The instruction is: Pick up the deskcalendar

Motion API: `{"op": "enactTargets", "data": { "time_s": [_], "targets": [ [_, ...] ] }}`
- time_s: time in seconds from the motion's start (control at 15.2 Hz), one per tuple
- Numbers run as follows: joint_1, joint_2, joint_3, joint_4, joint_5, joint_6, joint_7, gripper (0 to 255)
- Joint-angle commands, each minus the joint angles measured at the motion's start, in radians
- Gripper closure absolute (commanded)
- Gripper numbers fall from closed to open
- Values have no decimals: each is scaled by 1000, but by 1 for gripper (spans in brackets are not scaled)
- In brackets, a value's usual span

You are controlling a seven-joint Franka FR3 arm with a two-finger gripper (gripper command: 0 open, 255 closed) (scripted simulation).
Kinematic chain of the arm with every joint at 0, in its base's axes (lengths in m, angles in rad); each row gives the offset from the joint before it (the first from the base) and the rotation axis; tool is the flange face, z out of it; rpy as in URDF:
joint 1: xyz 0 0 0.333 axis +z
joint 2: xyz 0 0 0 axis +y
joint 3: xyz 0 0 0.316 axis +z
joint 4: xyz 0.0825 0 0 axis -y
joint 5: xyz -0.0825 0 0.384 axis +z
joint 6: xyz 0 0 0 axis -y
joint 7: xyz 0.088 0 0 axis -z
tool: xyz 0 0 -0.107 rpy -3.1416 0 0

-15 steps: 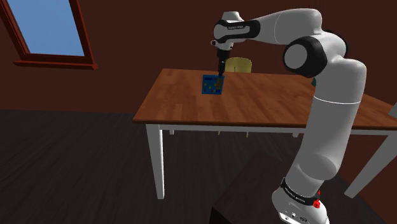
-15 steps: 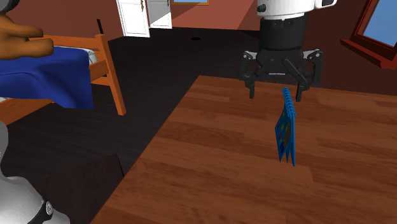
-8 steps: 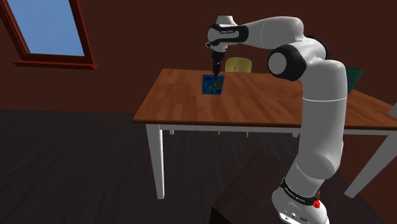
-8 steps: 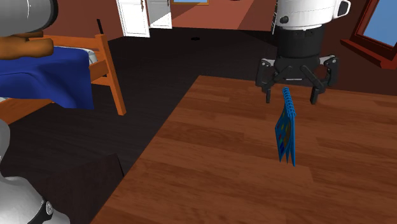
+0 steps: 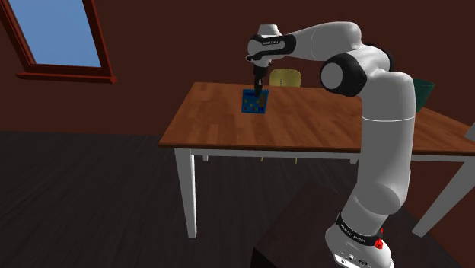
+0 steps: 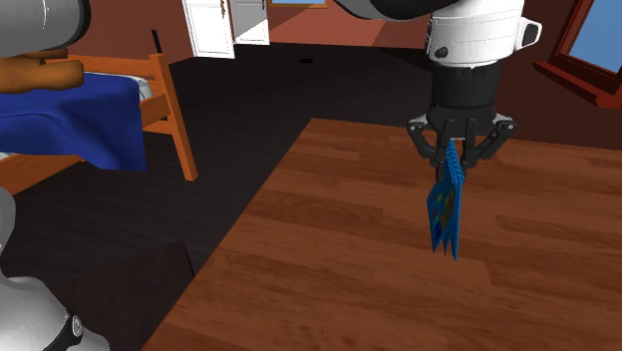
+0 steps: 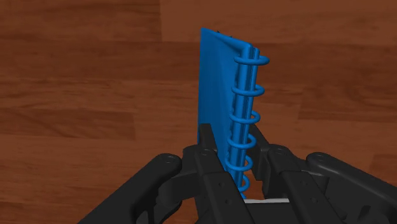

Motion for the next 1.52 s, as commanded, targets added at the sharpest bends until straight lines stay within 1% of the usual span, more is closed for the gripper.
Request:
{"op": "enactTargets", "data": {
  "time_s": [0.0,0.4,0.92,1.39,1.45],
  "targets": [
    [1,0,1,-1,0,0,0,255],
    [0,1,1,-1,1,0,-1,255],
    [-13,18,-1,132,6,-116,-2,255],
    [-33,54,-2,281,20,-230,-6,255],
    [-34,55,-2,284,20,-233,-6,255]
  ]
}}
